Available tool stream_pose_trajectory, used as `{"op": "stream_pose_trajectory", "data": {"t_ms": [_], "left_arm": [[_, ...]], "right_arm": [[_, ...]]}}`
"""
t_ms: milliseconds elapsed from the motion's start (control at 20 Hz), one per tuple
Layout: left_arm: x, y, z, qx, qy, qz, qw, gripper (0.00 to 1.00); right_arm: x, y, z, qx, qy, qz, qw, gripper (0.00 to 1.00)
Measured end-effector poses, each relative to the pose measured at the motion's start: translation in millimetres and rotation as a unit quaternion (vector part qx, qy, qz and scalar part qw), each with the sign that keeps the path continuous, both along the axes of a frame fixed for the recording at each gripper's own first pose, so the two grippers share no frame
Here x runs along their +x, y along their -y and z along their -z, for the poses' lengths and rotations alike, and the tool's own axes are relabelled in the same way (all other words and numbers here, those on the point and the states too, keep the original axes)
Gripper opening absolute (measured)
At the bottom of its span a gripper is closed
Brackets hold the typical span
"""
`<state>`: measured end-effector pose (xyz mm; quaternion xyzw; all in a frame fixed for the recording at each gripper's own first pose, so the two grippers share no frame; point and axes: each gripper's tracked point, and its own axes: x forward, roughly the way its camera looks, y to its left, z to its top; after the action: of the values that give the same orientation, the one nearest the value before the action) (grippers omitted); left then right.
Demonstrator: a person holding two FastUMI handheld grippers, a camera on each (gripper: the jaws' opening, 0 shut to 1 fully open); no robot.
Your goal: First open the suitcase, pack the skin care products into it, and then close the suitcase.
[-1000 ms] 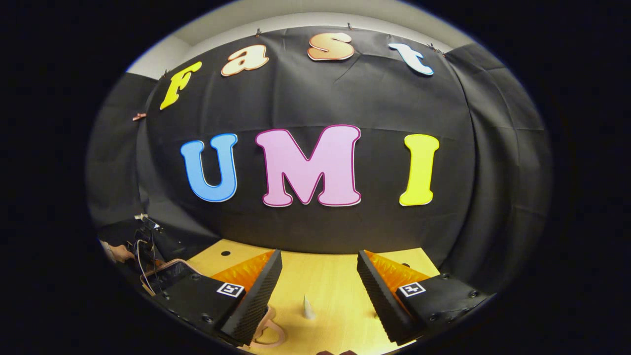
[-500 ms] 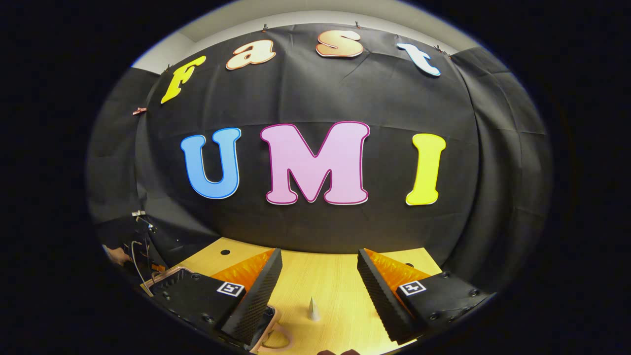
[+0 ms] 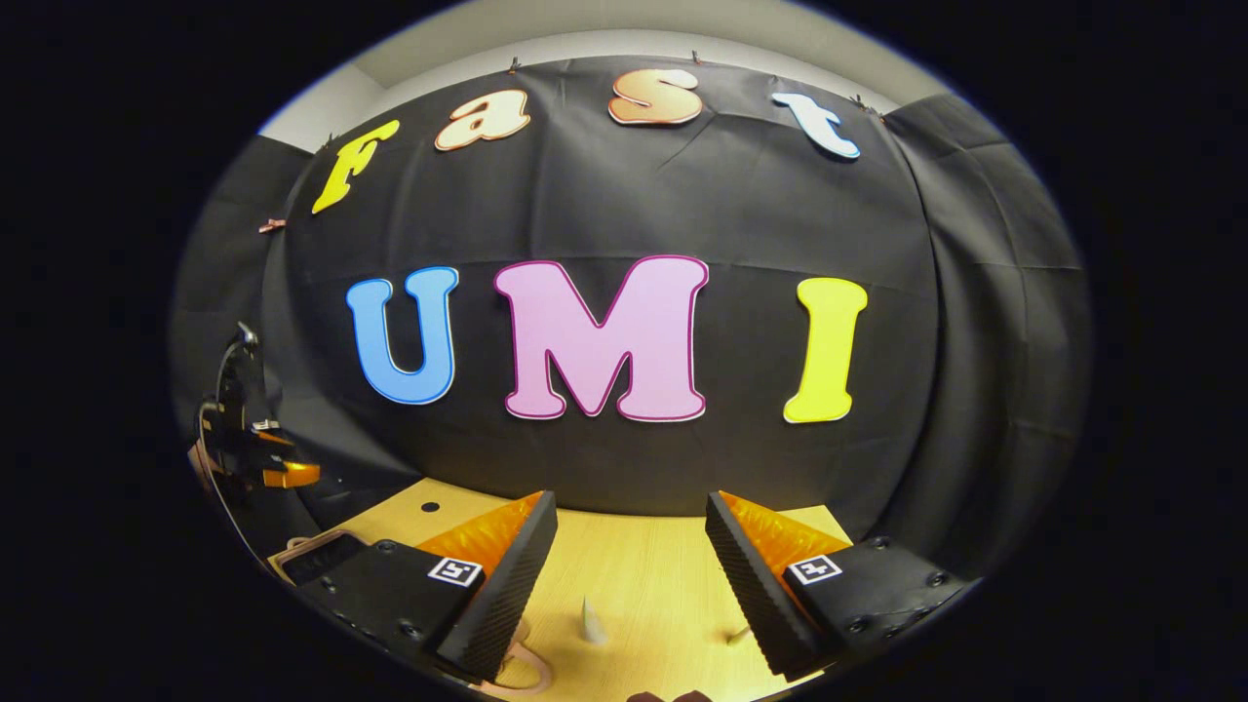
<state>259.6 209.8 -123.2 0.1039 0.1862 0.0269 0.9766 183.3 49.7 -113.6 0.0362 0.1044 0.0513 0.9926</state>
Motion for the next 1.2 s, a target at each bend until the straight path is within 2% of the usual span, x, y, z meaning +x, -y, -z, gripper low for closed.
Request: {"op": "stream_pose_trajectory", "data": {"t_ms": [100,250,300,450,600,750,900,1000,1200], "left_arm": [[4,80,-11,-0.027,0.02,0.06,0.998,0.97],[-4,209,-21,-0.081,0.03,0.182,0.98,0.98],[-12,238,-17,-0.078,0.026,0.202,0.976,0.97],[-23,280,22,-0.08,-0.025,0.219,0.972,0.97],[-27,303,70,-0.091,-0.085,0.206,0.971,0.98],[-18,302,128,-0.084,-0.154,0.154,0.972,0.98],[-4,310,197,-0.097,-0.206,0.108,0.968,0.99],[12,308,236,-0.087,-0.222,0.075,0.968,0.99],[42,317,277,-0.097,-0.232,0.043,0.967,0.98]], "right_arm": [[-3,12,-1,-0.008,0.005,-0.001,1.0,0.97],[-9,30,0,-0.017,0.005,-0.006,1.0,0.97],[-12,36,-1,-0.018,0.007,-0.007,1.0,0.97],[-16,52,-1,-0.011,0.01,-0.007,1.0,0.97],[-25,65,14,-0.003,-0.002,-0.015,1.0,0.97],[-33,85,33,-0.003,-0.018,-0.018,1.0,0.97],[-46,111,59,-0.003,-0.037,-0.021,0.999,0.97],[-55,128,82,-0.006,-0.057,-0.025,0.998,0.97],[-63,152,125,-0.003,-0.102,-0.026,0.994,0.97]]}}
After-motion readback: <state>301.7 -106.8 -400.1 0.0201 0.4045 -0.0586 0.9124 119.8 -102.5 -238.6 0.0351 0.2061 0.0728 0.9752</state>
